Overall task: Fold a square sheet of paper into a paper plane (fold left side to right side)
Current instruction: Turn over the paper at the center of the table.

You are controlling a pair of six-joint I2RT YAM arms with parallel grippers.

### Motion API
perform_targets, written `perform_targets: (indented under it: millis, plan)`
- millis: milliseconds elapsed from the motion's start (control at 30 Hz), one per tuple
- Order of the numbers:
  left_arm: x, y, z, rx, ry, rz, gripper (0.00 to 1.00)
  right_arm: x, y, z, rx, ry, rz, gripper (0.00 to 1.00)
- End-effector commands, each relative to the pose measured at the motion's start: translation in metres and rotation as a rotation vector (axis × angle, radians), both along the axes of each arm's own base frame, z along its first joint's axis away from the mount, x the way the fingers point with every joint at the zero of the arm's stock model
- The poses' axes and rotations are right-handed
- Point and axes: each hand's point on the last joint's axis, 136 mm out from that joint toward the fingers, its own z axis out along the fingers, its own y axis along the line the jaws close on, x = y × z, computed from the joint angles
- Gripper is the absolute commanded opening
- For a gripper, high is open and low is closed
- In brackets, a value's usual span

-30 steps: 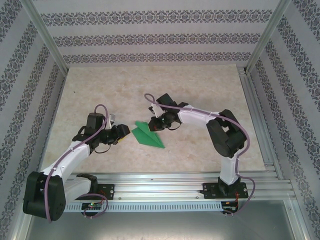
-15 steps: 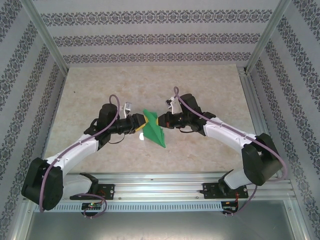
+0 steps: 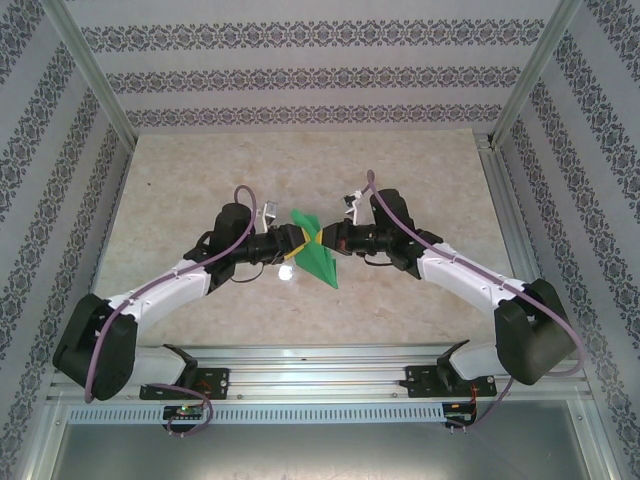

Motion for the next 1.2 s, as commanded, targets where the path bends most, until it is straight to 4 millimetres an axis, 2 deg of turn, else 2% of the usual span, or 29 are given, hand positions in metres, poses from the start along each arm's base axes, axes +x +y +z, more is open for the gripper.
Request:
perform_targets:
  millis: [0, 133, 433, 1167]
  plan:
    - [-0.001, 0.001, 0.018, 0.009, -0.055, 0.002, 0.45, -0.001, -0.004, 0.012, 0.045, -0.019, -0.003, 0.02]
    - [0.002, -0.003, 0.027, -0.029, -0.064, 0.001, 0.45, -0.002, -0.002, 0.025, 0.101, -0.017, 0.001, 0.02]
    - [0.006, -0.009, 0.041, -0.063, -0.083, -0.009, 0.4, -0.007, 0.001, 0.038, 0.209, 0.009, 0.002, 0.02]
    - [0.002, -0.012, 0.046, -0.062, -0.102, -0.022, 0.14, -0.01, 0.004, 0.029, 0.227, 0.045, -0.011, 0.04]
